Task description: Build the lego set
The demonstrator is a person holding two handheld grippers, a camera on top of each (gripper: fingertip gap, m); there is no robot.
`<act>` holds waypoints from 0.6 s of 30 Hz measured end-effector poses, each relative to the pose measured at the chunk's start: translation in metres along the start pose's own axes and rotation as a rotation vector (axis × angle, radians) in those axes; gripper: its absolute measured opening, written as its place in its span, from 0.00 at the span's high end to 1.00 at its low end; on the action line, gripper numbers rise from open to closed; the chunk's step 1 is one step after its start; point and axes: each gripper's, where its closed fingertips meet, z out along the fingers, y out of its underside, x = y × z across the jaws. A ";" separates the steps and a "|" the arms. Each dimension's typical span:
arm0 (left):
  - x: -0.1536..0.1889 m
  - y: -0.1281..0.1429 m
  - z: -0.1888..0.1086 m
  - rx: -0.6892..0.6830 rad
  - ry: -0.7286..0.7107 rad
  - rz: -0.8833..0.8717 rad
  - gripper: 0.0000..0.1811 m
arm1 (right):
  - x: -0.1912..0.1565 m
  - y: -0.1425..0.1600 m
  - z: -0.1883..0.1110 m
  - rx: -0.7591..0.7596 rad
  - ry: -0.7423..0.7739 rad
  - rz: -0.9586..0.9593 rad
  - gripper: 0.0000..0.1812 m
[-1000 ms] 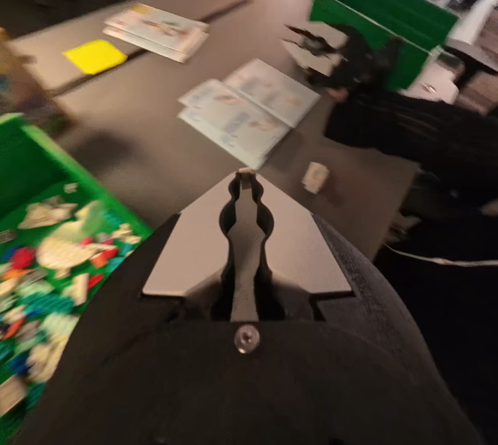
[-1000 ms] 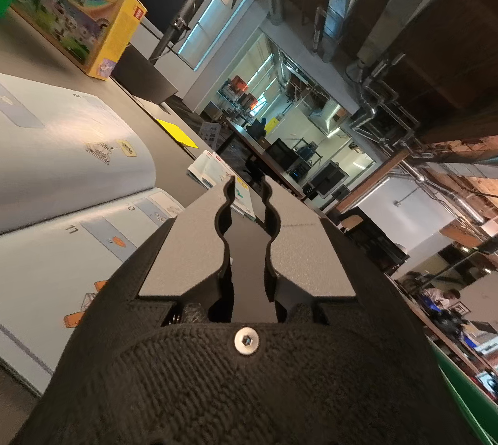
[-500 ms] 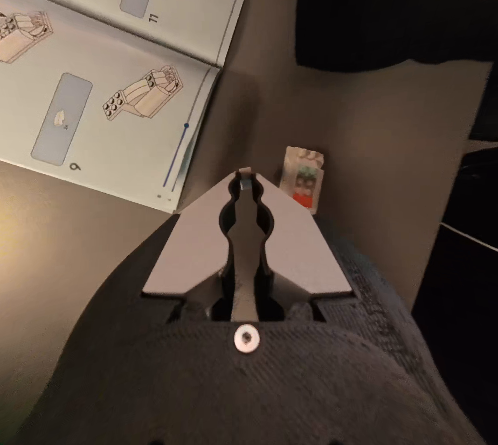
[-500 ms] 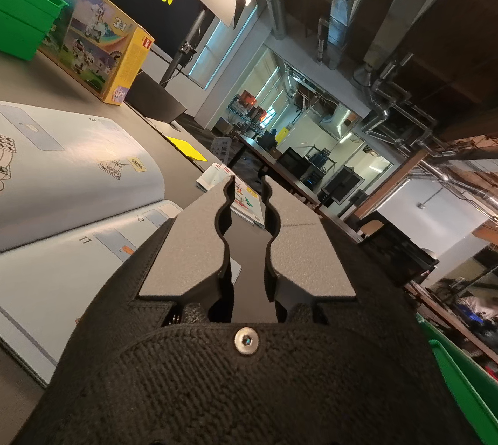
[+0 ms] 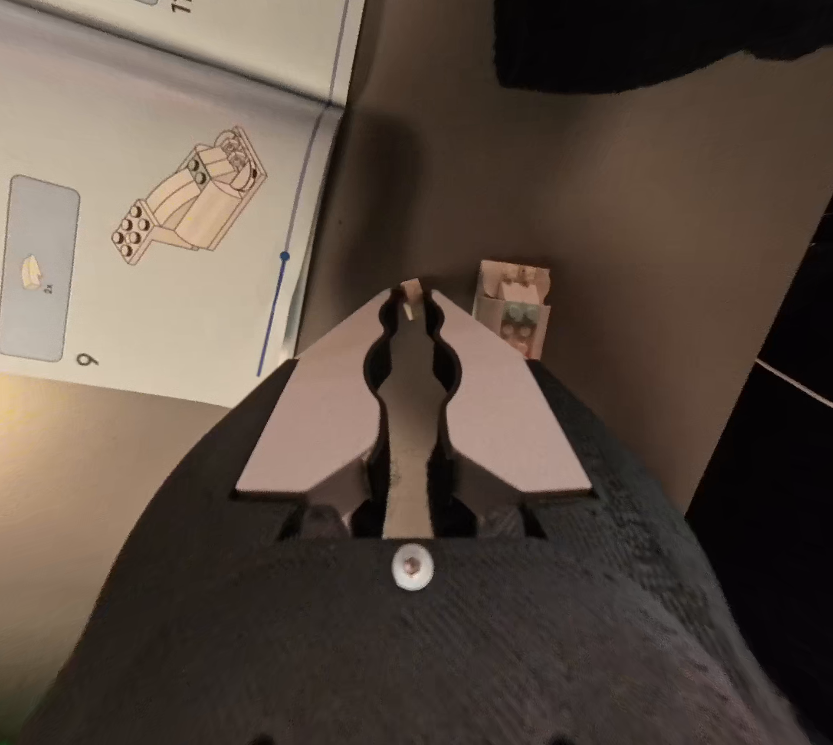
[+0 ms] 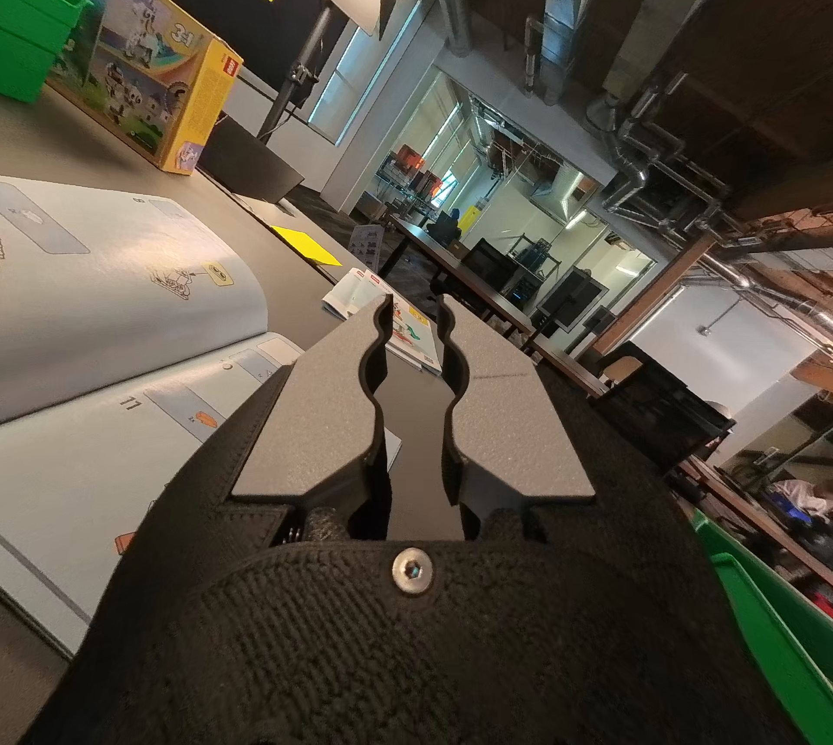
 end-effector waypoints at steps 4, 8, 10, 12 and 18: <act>0.001 -0.006 0.000 0.037 0.014 -0.012 0.79 | -0.001 -0.001 -0.001 0.007 -0.006 0.005 0.90; -0.006 -0.013 -0.017 0.152 -0.046 -0.015 0.75 | 0.001 -0.002 -0.002 0.014 -0.003 0.024 0.90; -0.013 -0.019 -0.037 0.286 -0.083 -0.043 0.75 | 0.004 -0.002 -0.003 0.016 0.005 0.040 0.90; -0.021 -0.023 -0.061 0.436 -0.109 -0.083 0.75 | 0.005 -0.002 -0.004 0.018 0.009 0.052 0.90; -0.011 -0.023 -0.094 0.793 -0.021 -0.036 0.70 | 0.001 -0.006 -0.006 0.024 -0.007 0.034 0.90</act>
